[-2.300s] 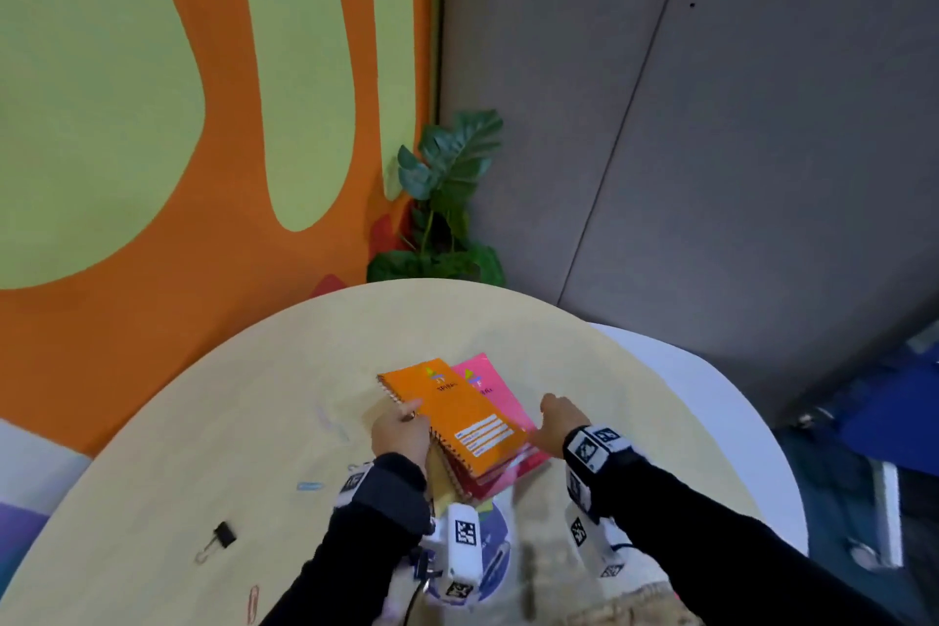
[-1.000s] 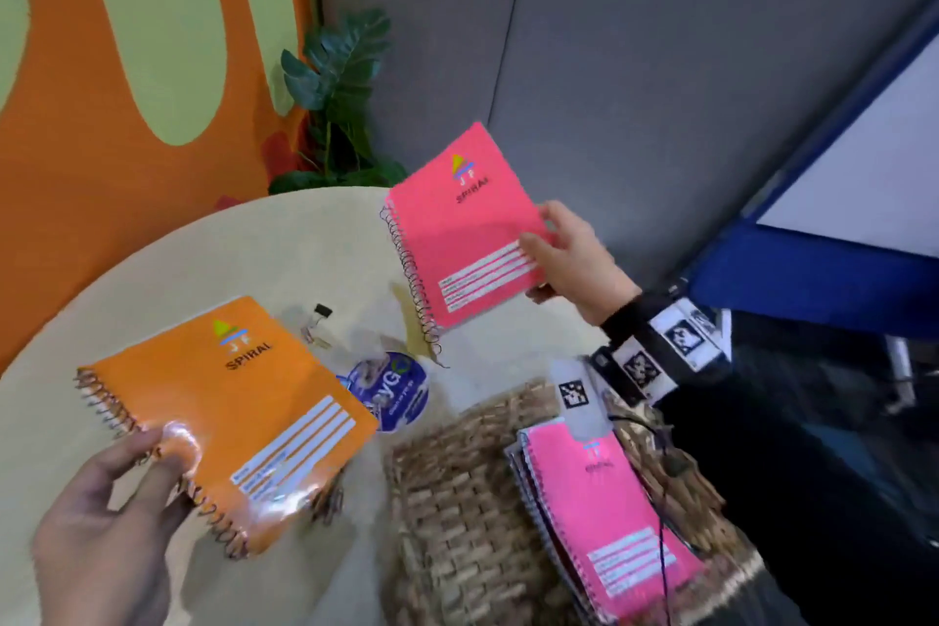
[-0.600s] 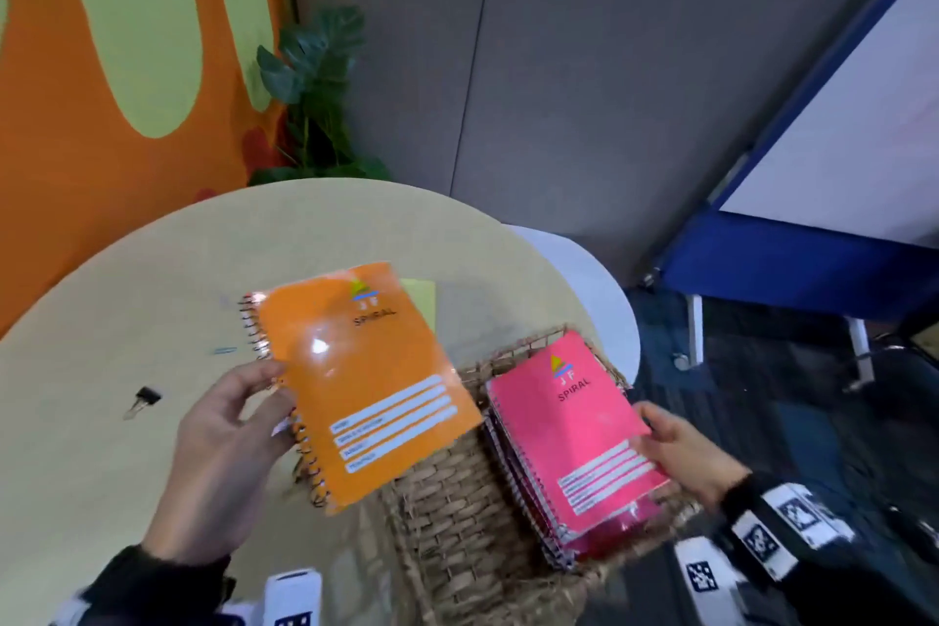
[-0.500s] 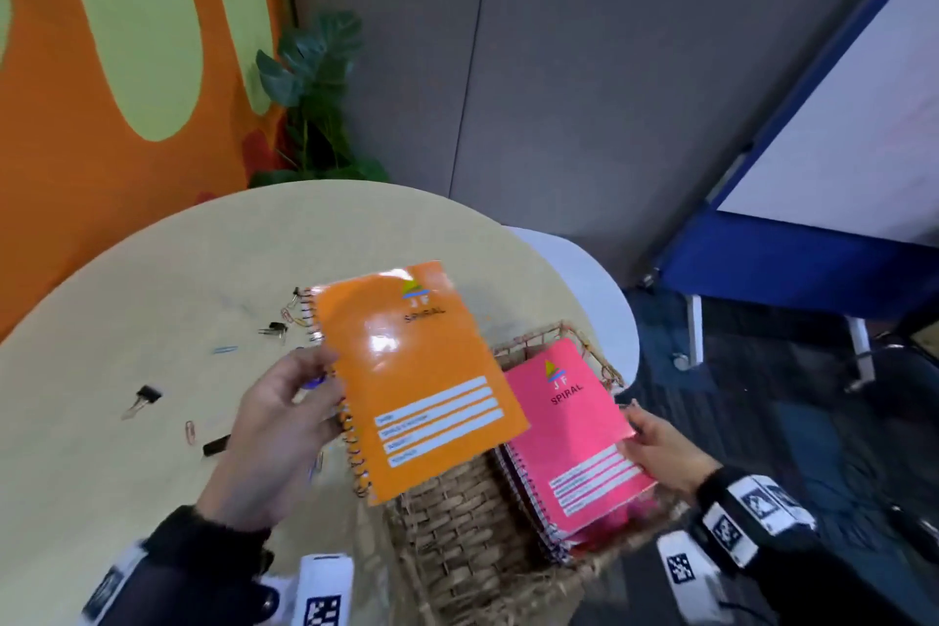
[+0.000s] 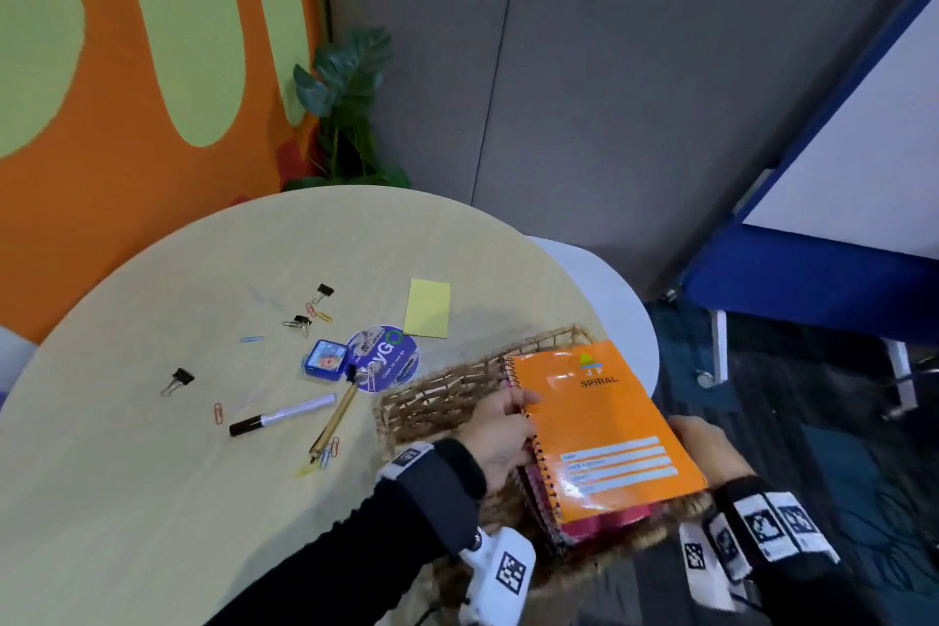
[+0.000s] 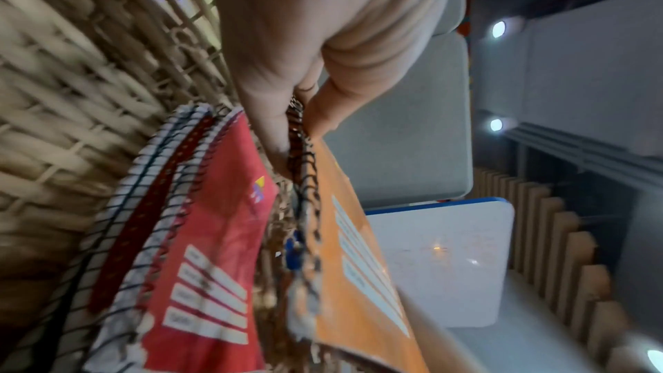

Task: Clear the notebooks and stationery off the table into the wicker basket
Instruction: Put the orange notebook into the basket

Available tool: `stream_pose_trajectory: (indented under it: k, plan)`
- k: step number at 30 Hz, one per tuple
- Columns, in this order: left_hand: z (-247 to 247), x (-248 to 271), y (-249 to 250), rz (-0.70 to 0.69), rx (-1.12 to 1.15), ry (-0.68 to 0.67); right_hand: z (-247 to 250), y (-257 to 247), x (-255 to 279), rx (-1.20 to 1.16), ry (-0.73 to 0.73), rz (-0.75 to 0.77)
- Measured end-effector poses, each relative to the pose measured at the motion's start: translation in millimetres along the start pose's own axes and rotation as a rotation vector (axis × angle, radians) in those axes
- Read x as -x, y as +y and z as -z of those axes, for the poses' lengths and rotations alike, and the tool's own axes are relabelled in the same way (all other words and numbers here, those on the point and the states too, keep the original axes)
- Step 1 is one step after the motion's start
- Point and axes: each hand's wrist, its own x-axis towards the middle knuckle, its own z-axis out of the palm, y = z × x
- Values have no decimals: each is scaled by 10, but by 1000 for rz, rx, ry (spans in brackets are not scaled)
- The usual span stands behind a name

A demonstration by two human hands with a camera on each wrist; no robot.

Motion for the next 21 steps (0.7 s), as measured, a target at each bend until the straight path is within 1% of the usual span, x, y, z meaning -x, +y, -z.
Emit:
stream_pose_trajectory:
  k: [1,3,5,7,10,14,16,18,19,20,21]
  plan:
    - [-17,-66,-43,21,-25,18,82,19,39,33,32,12]
    - [-30,-173,-133,31,-116,77,147,127,36,-31,72,4]
    - [-34,-233,-202,12,-253,136,142,207,45,-76,38,4]
    - [-24,-243,-244,-11,-422,151,122,245,63,-62,13,31]
    - [1,-202,-245,-70,-676,65,34,259,58,-49,-40,52]
    - [64,-72,-137,-144,-1004,-58,-102,134,115,-27,-128,70]
    - [182,66,-27,-228,-1038,-62,-147,6,120,2,-107,113]
    - [413,201,84,-343,-927,0,-148,-252,147,16,-41,217]
    - [572,274,136,-390,-830,50,-140,-439,170,14,-12,294]
    - [766,328,174,-426,-760,131,-133,-657,196,5,3,384]
    - [991,354,196,-455,-723,241,-132,-904,220,-5,-2,480]
